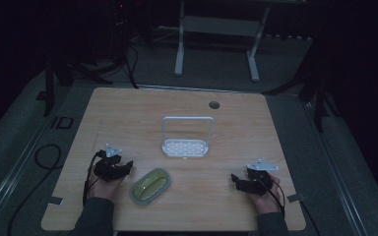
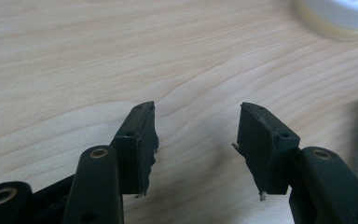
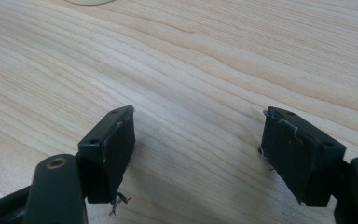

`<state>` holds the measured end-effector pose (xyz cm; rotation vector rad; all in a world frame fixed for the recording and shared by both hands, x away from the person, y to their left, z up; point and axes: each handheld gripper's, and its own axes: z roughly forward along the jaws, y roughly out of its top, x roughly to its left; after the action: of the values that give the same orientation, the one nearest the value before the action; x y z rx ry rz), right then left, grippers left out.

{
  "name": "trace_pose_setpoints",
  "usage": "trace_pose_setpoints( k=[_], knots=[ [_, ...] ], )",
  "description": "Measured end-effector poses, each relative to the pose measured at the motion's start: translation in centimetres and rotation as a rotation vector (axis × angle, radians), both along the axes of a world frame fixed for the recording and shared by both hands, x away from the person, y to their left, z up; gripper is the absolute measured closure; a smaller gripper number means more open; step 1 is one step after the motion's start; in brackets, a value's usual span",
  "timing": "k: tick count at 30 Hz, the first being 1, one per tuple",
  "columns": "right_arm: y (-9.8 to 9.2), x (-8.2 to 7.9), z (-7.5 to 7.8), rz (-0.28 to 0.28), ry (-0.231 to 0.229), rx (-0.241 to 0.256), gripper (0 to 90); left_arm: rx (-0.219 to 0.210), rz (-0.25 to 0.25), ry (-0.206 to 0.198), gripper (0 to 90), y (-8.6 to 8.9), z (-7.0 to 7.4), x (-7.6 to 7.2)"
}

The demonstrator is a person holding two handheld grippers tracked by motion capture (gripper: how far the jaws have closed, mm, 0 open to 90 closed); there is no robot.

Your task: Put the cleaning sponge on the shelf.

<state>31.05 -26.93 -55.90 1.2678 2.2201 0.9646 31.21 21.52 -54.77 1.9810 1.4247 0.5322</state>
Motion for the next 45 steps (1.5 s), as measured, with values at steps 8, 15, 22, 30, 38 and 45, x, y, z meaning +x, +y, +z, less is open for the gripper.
trace_pose_setpoints(
  k=[8,15,22,30,38,45],
  knots=[
    [0.0,0.0,0.0,0.0,0.0,0.0,25.3,-0.032,-0.049,-0.05,47.5,-0.3,2.2,-1.3],
    [0.0,0.0,0.0,-0.001,0.0,0.0,25.3,-0.06,-0.098,-0.074,50.6,-0.7,5.1,-2.2],
    [0.0,0.0,0.0,-0.001,0.0,0.0,25.3,-0.077,-0.127,-0.054,51.5,-1.3,6.0,-2.6],
    [0.0,0.0,0.0,0.0,0.0,0.0,25.3,-0.077,-0.191,-0.025,53.0,-2.2,7.0,-2.9],
    [0.0,0.0,0.0,0.0,-0.001,0.0,25.3,-0.083,-0.236,0.003,52.9,-2.8,7.6,-3.1],
    [0.0,0.0,0.0,0.0,-0.001,-0.001,25.3,-0.047,-0.28,0.03,52.9,-3.9,7.7,-3.3]
  ],
)
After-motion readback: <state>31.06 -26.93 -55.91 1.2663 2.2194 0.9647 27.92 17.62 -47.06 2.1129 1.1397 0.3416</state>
